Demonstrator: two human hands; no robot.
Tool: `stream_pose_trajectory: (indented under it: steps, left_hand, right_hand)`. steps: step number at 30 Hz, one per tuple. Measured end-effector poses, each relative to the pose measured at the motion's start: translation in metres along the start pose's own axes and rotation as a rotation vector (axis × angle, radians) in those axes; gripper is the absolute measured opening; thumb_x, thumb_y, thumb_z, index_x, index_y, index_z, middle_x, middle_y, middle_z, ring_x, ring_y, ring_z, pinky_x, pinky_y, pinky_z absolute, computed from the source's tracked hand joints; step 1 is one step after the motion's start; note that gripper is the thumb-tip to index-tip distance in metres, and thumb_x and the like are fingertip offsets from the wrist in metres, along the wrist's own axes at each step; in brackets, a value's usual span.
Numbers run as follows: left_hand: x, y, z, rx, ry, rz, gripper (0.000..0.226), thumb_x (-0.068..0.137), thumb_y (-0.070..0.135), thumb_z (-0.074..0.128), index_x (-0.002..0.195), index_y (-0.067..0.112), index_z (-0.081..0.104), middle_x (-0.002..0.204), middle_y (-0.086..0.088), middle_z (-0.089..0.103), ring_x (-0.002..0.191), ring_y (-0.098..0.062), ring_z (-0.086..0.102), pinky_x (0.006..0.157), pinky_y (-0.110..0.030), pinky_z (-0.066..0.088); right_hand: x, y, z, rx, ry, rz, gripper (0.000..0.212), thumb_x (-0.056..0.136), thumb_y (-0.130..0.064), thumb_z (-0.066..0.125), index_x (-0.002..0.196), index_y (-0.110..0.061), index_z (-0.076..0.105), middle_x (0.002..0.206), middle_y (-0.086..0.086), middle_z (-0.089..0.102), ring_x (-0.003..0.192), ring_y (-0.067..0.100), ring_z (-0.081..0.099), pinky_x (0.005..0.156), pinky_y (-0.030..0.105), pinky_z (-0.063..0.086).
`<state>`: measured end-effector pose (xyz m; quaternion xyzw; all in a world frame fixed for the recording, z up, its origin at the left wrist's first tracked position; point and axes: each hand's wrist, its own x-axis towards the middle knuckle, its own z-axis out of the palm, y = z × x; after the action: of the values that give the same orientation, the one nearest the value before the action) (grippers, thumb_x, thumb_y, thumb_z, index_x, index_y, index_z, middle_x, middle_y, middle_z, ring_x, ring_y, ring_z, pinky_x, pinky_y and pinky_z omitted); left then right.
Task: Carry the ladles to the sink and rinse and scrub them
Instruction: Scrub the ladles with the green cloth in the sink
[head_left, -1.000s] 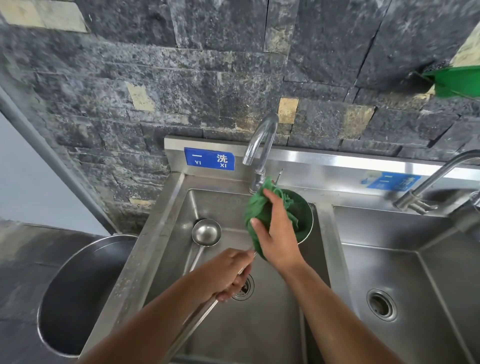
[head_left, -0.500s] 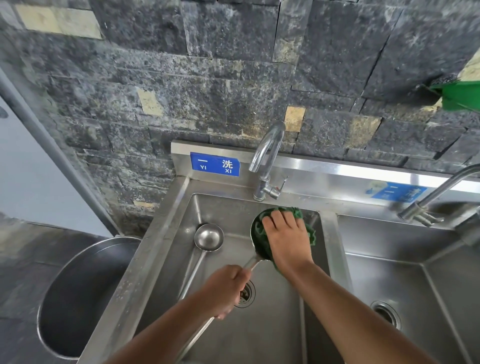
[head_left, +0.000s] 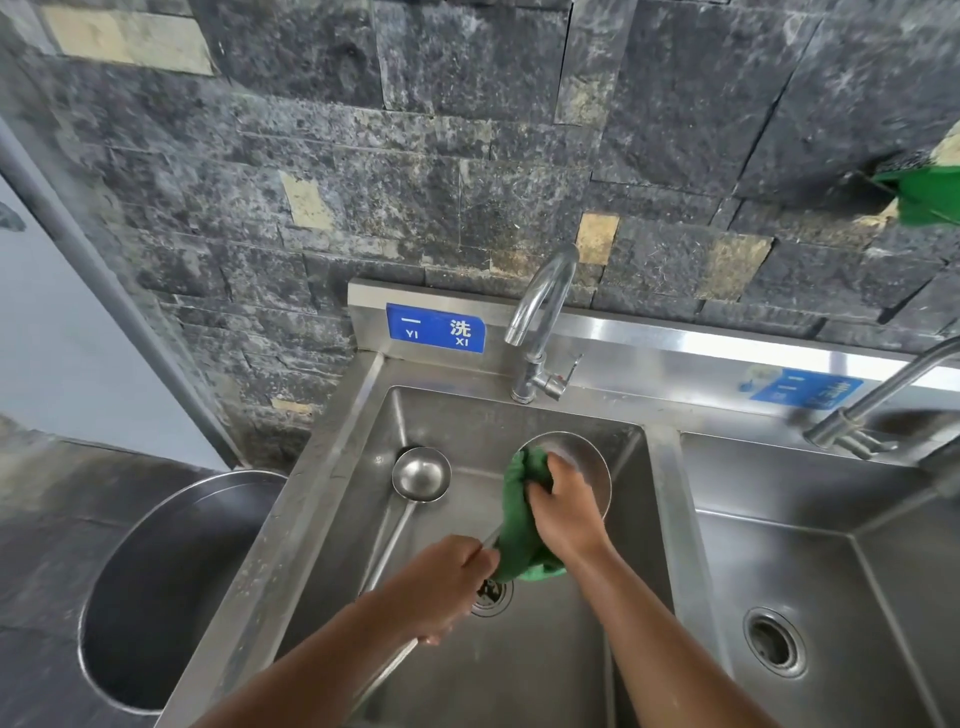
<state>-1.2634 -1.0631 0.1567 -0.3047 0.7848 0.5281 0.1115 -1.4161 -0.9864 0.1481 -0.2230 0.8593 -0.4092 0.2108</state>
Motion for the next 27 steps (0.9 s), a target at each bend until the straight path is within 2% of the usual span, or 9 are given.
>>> stream_pose_trajectory:
  steps: [2, 4, 7, 10, 15, 19, 22, 24, 27]
  left_hand:
    - [-0.005, 0.002, 0.009, -0.045, 0.004, -0.004, 0.034, 0.102, 0.033, 0.040, 0.076, 0.012, 0.046, 0.058, -0.004, 0.047, 0.029, -0.013, 0.037, 0.032, -0.018, 0.029]
    - [-0.008, 0.004, 0.019, -0.117, -0.008, -0.014, 0.035, 0.102, 0.033, 0.040, 0.073, 0.013, 0.042, 0.056, -0.005, 0.044, 0.027, -0.012, 0.035, 0.031, -0.017, 0.028]
    - [-0.010, 0.006, 0.023, -0.155, -0.033, -0.032, 0.034, 0.101, 0.034, 0.041, 0.073, 0.014, 0.042, 0.054, -0.003, 0.042, 0.027, -0.011, 0.034, 0.031, -0.015, 0.028]
    - [-0.006, 0.005, 0.017, -0.134, -0.008, -0.055, 0.031, 0.099, 0.032, 0.041, 0.074, 0.013, 0.043, 0.053, -0.001, 0.043, 0.027, -0.011, 0.032, 0.032, -0.016, 0.027]
    - [0.009, 0.004, 0.000, -0.016, 0.149, -0.031, 0.031, 0.099, 0.029, 0.043, 0.071, 0.017, 0.040, 0.056, 0.000, 0.043, 0.032, -0.009, 0.032, 0.035, -0.021, 0.023]
    - [0.018, 0.001, -0.025, 0.114, 0.269, 0.045, 0.026, 0.096, 0.025, 0.052, 0.073, 0.014, 0.045, 0.059, -0.003, 0.046, 0.041, -0.011, 0.037, 0.044, -0.028, 0.028]
    - [0.018, -0.005, -0.034, 0.071, 0.259, 0.061, 0.012, 0.093, 0.020, 0.058, 0.092, 0.009, 0.054, 0.065, -0.009, 0.060, 0.040, -0.017, 0.050, 0.044, -0.026, 0.040]
    - [0.018, -0.008, -0.034, 0.028, 0.246, 0.035, 0.015, 0.091, 0.011, 0.057, 0.105, 0.007, 0.053, 0.072, -0.013, 0.068, 0.040, -0.022, 0.056, 0.042, -0.026, 0.042]
    - [0.020, -0.010, -0.027, 0.084, 0.256, 0.058, 0.012, 0.087, 0.018, 0.062, 0.093, 0.011, 0.054, 0.059, -0.004, 0.062, 0.039, -0.016, 0.050, 0.046, -0.027, 0.042]
  right_hand:
    - [0.000, -0.004, 0.008, 0.112, 0.103, 0.006, 0.006, 0.085, -0.010, 0.052, 0.083, -0.013, 0.056, 0.072, -0.004, 0.063, 0.066, 0.013, 0.060, 0.056, 0.021, 0.045]
    - [0.000, -0.008, 0.013, 0.143, 0.235, -0.058, 0.008, 0.084, -0.010, 0.054, 0.084, -0.018, 0.056, 0.074, -0.009, 0.062, 0.064, 0.004, 0.057, 0.055, 0.016, 0.038]
    - [0.006, 0.000, 0.010, -0.191, 0.375, -0.344, 0.014, 0.082, -0.003, 0.061, 0.096, -0.006, 0.059, 0.091, 0.006, 0.061, 0.080, 0.025, 0.056, 0.066, 0.034, 0.046]
    - [0.015, 0.008, -0.001, -0.592, 0.452, -0.512, 0.023, 0.067, 0.003, 0.071, 0.088, -0.001, 0.063, 0.084, 0.015, 0.060, 0.074, 0.036, 0.059, 0.054, 0.039, 0.049]
    - [0.021, 0.010, -0.002, -0.849, 0.157, -0.282, 0.024, 0.085, -0.012, 0.056, 0.108, -0.017, 0.059, 0.108, 0.009, 0.063, 0.101, 0.034, 0.063, 0.069, 0.039, 0.052]
    - [0.018, 0.026, -0.020, -0.468, 0.076, -0.107, 0.012, 0.079, -0.016, 0.060, 0.091, -0.017, 0.061, 0.093, 0.004, 0.069, 0.088, 0.031, 0.066, 0.069, 0.031, 0.049]
    - [0.015, 0.029, -0.045, -0.102, 0.193, -0.047, 0.008, 0.078, -0.012, 0.063, 0.083, -0.019, 0.063, 0.075, -0.008, 0.066, 0.075, 0.019, 0.067, 0.058, 0.012, 0.046]
    - [0.015, 0.017, -0.064, 0.141, 0.286, -0.058, 0.011, 0.079, -0.010, 0.061, 0.083, -0.019, 0.065, 0.072, -0.008, 0.068, 0.071, 0.014, 0.067, 0.057, 0.013, 0.045]
    - [0.018, -0.015, -0.084, 0.332, 0.405, -0.193, 0.013, 0.081, -0.012, 0.058, 0.080, -0.023, 0.065, 0.068, -0.013, 0.068, 0.062, 0.001, 0.060, 0.058, 0.015, 0.048]
